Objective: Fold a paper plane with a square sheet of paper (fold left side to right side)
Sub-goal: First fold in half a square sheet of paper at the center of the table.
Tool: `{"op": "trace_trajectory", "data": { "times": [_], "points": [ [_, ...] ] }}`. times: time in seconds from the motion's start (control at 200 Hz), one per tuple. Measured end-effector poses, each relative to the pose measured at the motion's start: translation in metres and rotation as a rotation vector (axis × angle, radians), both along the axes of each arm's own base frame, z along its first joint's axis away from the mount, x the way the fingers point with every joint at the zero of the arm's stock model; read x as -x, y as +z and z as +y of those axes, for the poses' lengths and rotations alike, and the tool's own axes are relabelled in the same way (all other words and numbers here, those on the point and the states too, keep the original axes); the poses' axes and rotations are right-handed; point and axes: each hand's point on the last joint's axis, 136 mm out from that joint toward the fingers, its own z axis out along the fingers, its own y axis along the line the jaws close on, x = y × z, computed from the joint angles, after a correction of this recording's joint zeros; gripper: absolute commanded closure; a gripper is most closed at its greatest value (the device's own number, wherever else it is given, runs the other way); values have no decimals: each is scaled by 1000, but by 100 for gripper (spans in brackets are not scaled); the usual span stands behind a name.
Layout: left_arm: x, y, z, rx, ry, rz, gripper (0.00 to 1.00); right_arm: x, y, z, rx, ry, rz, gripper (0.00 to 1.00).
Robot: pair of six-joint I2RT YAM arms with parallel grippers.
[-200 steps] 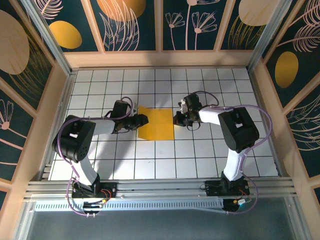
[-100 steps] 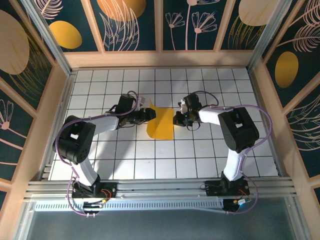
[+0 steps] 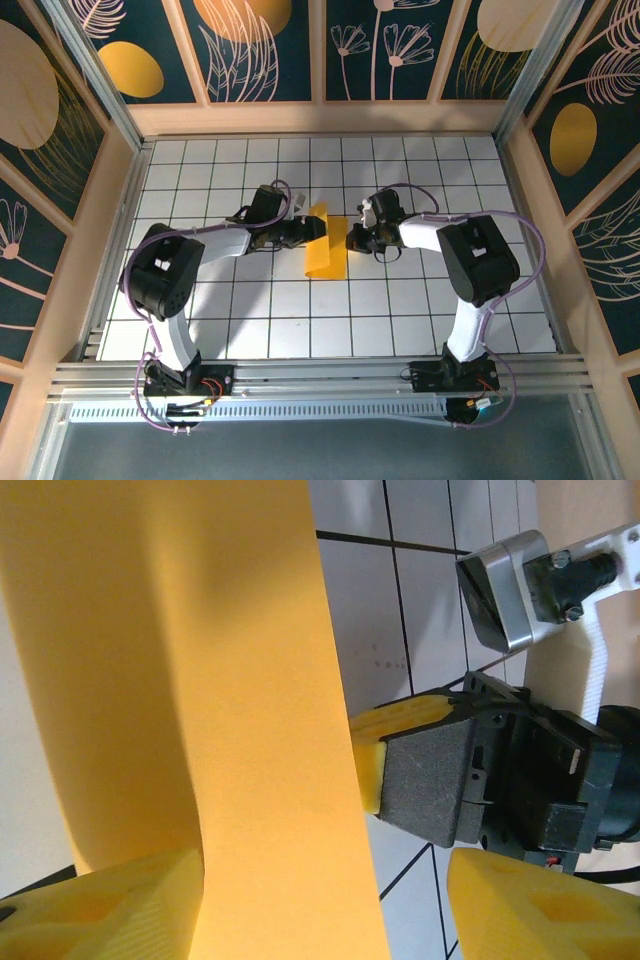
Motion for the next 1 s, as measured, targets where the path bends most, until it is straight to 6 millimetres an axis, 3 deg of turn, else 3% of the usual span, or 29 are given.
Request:
{"op": "trace_trajectory", "data": {
  "times": [0.16, 0.345, 0.48, 0.691, 0.801, 1.001],
  "points": [
    [1, -5, -2, -4, -4, 12, 48, 4, 3, -5, -28, -18, 2, 100],
    [1, -9, -2, -12, 4, 22, 73, 1, 31, -11, -118, -45, -31, 81],
    [0, -12, -1, -21, 8, 21, 86, -1, 50, -2, -211, -26, -61, 68],
    [-1, -15, 0, -28, 11, 22, 93, 4, 63, 11, -317, 5, -56, 52],
    [-1, -15, 0, -28, 12, 22, 94, 5, 67, 20, -343, 27, -63, 51],
    [-1, -15, 0, -27, 12, 21, 95, 4, 57, 31, -347, 40, -30, 53]
  ]
}}
